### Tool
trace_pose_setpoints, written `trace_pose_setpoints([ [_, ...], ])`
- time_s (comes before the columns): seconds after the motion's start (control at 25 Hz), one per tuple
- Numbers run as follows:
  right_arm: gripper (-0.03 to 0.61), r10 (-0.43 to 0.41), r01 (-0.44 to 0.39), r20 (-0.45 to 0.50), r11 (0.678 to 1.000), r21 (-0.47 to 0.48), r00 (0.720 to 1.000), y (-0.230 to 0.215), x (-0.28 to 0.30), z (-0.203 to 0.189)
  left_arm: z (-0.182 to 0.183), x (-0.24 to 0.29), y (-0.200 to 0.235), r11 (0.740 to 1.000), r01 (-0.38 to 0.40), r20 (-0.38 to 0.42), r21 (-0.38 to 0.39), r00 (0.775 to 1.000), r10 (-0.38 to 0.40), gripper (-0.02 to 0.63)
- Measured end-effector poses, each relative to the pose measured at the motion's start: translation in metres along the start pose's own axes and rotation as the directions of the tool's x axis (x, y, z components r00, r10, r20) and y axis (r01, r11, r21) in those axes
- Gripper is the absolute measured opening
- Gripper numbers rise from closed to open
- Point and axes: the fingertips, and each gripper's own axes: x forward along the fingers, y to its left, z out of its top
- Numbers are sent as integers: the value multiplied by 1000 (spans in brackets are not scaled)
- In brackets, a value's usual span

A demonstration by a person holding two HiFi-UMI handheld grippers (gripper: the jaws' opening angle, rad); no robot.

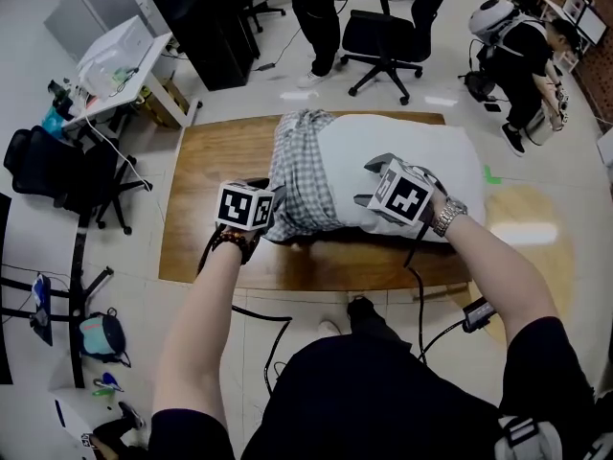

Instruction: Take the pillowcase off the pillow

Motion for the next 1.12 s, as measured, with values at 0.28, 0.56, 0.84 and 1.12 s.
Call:
trace_pose_setpoints([
  [0.28, 296, -77, 73, -30, 992, -102, 997, 33, 21, 3, -40, -5, -17, 1000, 26, -1, 8, 1000, -26, 212],
  [0.56, 298, -221, 205, -57, 957, -207, 974, 32, 48, -11, -75, 12, -22, 998, 40, -37, -39, 998, -41, 222],
  [0.84, 347, -344, 299, -80, 893, -336, 936, 24, 73, -20, -96, 33, -11, 994, 19, -60, -106, 998, -26, 227],
  [1.12, 340, -404, 334, -113, 859, -388, 908, 8, 92, -23, -101, 49, 4, 988, -18, -79, -150, 997, 6, 216],
])
